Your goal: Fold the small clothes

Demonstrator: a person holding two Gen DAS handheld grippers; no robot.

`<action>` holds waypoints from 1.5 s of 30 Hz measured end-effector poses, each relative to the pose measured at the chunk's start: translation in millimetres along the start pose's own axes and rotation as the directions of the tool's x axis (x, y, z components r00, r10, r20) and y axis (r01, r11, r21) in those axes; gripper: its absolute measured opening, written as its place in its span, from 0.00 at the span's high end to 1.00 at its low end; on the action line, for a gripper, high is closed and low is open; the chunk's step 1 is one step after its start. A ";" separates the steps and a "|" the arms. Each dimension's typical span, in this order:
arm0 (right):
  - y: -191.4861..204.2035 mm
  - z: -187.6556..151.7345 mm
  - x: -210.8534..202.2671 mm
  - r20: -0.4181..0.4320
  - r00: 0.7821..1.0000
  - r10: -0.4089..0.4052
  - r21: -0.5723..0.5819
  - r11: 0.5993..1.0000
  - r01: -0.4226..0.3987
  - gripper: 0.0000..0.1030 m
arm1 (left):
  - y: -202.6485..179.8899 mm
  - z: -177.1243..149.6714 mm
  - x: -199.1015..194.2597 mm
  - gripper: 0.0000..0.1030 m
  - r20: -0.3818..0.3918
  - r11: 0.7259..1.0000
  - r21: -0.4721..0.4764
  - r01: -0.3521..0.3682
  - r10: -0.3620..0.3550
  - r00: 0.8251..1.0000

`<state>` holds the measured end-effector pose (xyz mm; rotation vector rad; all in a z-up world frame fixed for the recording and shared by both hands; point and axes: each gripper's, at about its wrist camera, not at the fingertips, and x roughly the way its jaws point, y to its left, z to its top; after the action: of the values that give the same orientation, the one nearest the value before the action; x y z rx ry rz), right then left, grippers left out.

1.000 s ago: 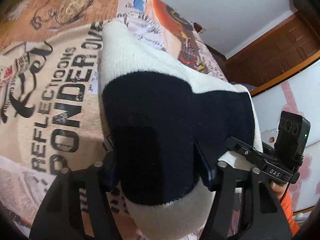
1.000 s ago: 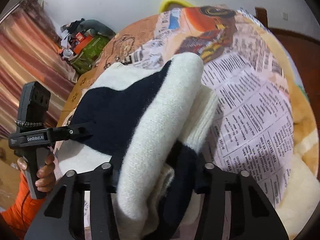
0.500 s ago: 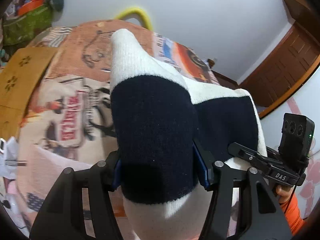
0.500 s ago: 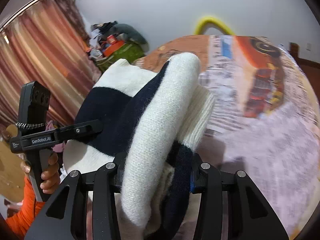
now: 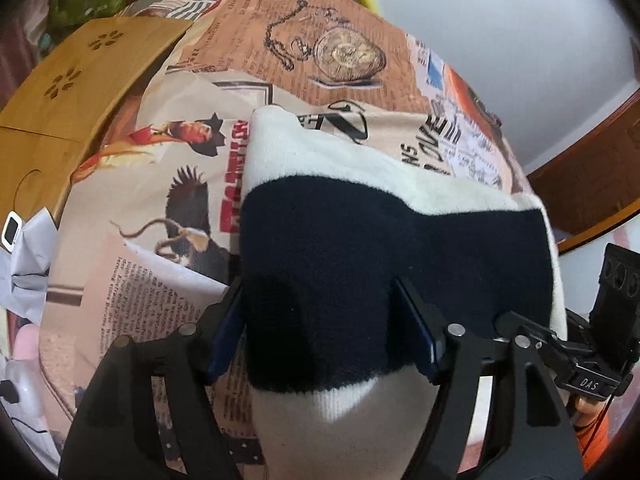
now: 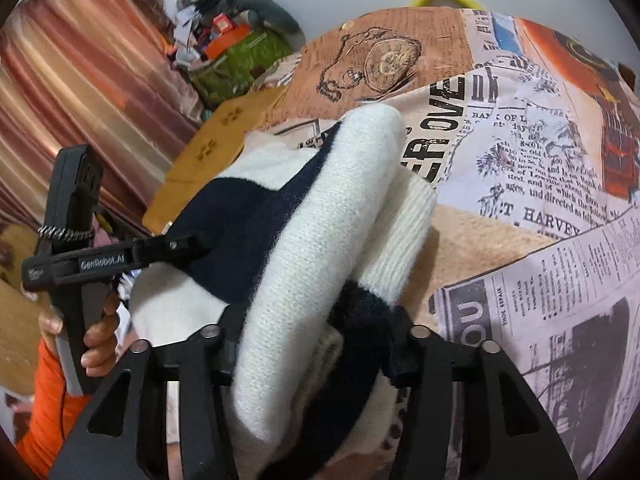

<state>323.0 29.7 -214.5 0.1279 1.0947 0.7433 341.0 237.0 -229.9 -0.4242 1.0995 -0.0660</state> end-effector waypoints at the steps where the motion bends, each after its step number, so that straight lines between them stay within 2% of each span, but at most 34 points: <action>1: -0.8 1.1 -2.0 -0.008 1.000 0.001 -0.006 1.000 -0.001 0.48 | -1.5 0.2 -5.2 0.30 0.020 1.000 0.006 -0.024 0.024 1.000; 3: 0.8 4.5 -9.4 -0.011 1.000 -0.022 -0.031 0.999 0.022 0.47 | -8.7 0.0 -20.2 0.31 0.079 0.994 0.028 -0.102 0.099 0.992; 5: 6.9 5.2 -24.9 0.033 0.997 -0.065 -0.084 0.994 0.067 0.47 | -17.9 -1.0 -39.9 0.31 0.159 0.983 0.067 -0.171 0.159 0.975; 10: 28.9 13.9 -58.0 0.186 0.974 -0.129 -0.178 0.971 0.163 0.45 | -32.9 -1.8 -71.8 0.30 0.264 0.974 0.120 -0.193 0.156 0.952; 14: 51.4 25.7 -63.9 0.242 0.967 -0.078 -0.235 0.962 0.137 0.43 | -41.8 -6.1 -75.3 0.28 0.279 0.965 0.152 -0.213 0.164 0.946; 17: 63.4 25.0 -47.4 0.218 0.973 -0.073 -0.287 0.948 0.135 0.43 | -44.6 -11.7 -64.3 0.27 0.259 0.956 0.164 -0.243 0.196 0.946; 21: 61.0 10.4 -13.1 0.134 0.985 -0.110 -0.329 0.933 0.149 0.43 | -44.1 -27.4 -39.6 0.27 0.190 0.946 0.200 -0.253 0.216 0.958; 23: 51.9 -2.6 5.6 0.085 0.985 -0.147 -0.329 0.929 0.167 0.43 | -45.4 -39.7 -21.0 0.24 0.157 0.928 0.241 -0.285 0.253 0.955; 26: 43.8 -19.9 11.6 0.078 0.982 -0.174 -0.352 0.917 0.190 0.43 | -45.3 -54.7 -10.0 0.15 0.183 0.916 0.261 -0.305 0.263 0.947; 29: 42.5 -31.4 6.2 0.101 0.978 -0.180 -0.377 0.903 0.205 0.43 | -39.7 -61.2 -9.5 0.14 0.185 0.928 0.236 -0.288 0.248 0.951; 33: 44.3 -38.6 -8.1 0.117 0.975 -0.191 -0.371 0.902 0.221 0.43 | -38.0 -63.4 -17.2 0.14 0.180 0.938 0.197 -0.285 0.252 0.951; 40: 45.6 -50.7 -40.6 0.143 0.968 -0.206 -0.344 0.907 0.244 0.43 | -53.7 -77.1 -54.4 0.14 0.256 0.911 0.196 -0.362 0.308 0.916; 43: 45.1 -50.9 -62.5 0.173 0.968 -0.184 -0.303 0.925 0.230 0.43 | -60.9 -81.2 -82.8 0.14 0.300 0.921 0.175 -0.347 0.286 0.910; 45: 49.9 -51.7 -84.2 0.217 0.961 -0.168 -0.289 0.930 0.228 0.43 | -68.7 -84.8 -109.3 0.14 0.353 0.926 0.161 -0.340 0.268 0.896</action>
<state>234.7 3.2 -153.1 -0.1774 0.7837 0.6959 227.3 176.7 -144.5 -0.0534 0.8086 0.1573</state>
